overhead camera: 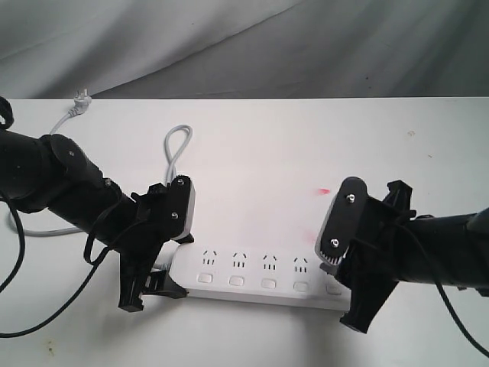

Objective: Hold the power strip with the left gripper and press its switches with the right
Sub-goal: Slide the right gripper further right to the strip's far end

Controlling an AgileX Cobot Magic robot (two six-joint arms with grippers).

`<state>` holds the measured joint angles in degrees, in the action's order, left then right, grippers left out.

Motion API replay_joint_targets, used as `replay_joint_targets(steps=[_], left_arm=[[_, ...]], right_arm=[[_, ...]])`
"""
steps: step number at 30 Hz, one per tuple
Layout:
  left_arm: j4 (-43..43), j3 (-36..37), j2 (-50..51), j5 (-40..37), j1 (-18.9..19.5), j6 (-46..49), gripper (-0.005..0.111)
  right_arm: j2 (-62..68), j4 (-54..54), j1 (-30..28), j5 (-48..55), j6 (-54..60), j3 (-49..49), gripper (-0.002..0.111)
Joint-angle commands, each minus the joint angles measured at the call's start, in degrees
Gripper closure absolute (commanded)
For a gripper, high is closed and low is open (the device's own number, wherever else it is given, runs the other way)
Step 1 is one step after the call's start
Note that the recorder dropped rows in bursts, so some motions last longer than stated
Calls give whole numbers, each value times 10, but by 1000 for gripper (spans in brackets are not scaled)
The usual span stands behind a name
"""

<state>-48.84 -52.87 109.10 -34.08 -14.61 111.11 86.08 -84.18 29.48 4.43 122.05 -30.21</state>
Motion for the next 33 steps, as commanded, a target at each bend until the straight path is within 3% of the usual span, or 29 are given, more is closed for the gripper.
replay_joint_targets(steps=[1,33], left_arm=[[0,-1,4,-3,-3,4,40],[0,-1,4,-2,-3,4,40]], right_arm=[[-5,-9,-4,-5,7,17,61],[15,-15,-4,-18,7,7,61]])
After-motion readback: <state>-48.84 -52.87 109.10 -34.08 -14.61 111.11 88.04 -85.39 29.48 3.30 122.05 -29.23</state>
